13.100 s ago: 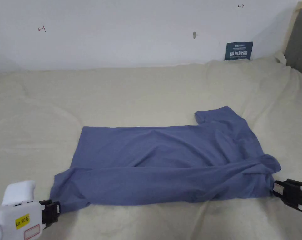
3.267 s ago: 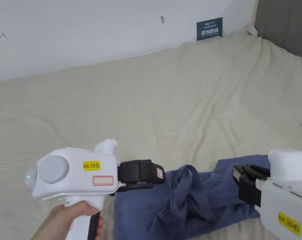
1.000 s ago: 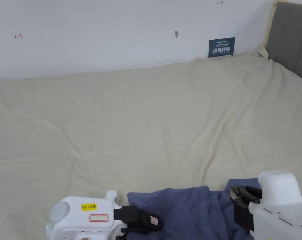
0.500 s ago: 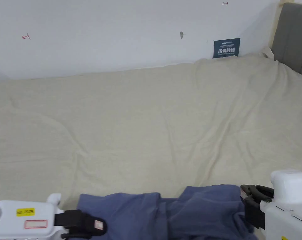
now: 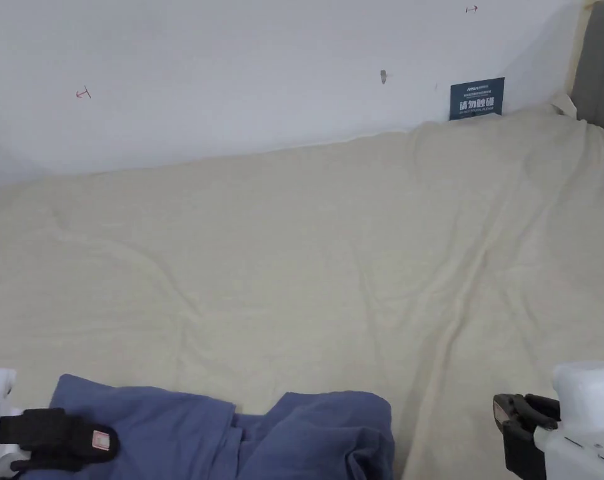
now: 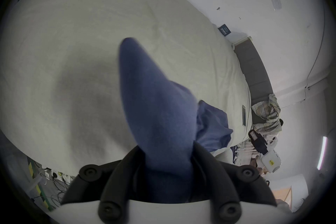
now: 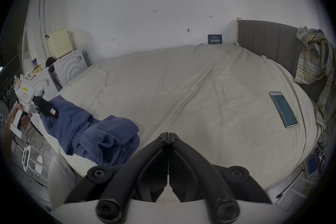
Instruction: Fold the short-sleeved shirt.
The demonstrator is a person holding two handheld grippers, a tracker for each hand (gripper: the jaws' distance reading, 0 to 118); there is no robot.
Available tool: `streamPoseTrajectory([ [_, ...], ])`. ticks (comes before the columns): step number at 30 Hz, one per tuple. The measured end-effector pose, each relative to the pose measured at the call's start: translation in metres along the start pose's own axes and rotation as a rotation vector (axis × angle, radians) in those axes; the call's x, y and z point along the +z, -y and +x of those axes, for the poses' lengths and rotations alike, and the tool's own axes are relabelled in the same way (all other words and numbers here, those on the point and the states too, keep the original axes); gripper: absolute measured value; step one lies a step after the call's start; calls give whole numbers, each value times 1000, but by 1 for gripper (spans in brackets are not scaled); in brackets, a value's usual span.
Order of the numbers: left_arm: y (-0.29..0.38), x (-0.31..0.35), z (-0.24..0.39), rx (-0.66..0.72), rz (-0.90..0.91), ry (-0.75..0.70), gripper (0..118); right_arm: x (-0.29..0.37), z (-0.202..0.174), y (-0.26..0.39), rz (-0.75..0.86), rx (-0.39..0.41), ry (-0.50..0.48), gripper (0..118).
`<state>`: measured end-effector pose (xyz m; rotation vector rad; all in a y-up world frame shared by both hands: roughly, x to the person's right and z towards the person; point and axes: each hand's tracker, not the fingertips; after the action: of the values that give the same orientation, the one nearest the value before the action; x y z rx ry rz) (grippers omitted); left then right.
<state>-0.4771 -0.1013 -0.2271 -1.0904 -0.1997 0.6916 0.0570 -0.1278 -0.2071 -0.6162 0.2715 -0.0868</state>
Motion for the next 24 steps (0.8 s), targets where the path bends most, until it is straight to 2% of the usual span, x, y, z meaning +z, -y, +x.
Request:
streamPoseTrajectory([
  [2, 5, -5, 29, -31, 1, -14, 17, 1, 0, -1, 0, 1, -2, 0],
  [6, 5, -24, 78, -112, -34, 68, 17, 5, 3, 0, 8, -4, -9, 0],
  [9, -1, -48, 106, -115, -57, 126, 17, 6, 8, 3, 5, -24, -16, 0],
  [12, -1, -90, 135, -167, -119, 88, 17, 6, 13, 8, -6, -59, -28, 0],
  [16, 5, -150, 167, -273, -246, 46, 17, 10, 18, 16, -7, -55, 3, 0],
  [20, 16, -187, 187, -323, -330, 11, 18, 14, 32, 23, -24, -74, 12, 0],
  [21, 18, -190, 188, -319, -327, 6, 26, 15, 33, 24, -27, -78, 17, 0],
  [22, 18, -191, 190, -324, -330, 13, 43, 15, 36, 26, -32, -79, 25, 0],
  [23, 18, -189, 189, -305, -338, 61, 69, 15, 38, 27, -33, -85, 35, 0],
  [24, 21, -189, 192, -281, -347, 119, 101, 16, 41, 28, -31, -98, 37, 0],
])
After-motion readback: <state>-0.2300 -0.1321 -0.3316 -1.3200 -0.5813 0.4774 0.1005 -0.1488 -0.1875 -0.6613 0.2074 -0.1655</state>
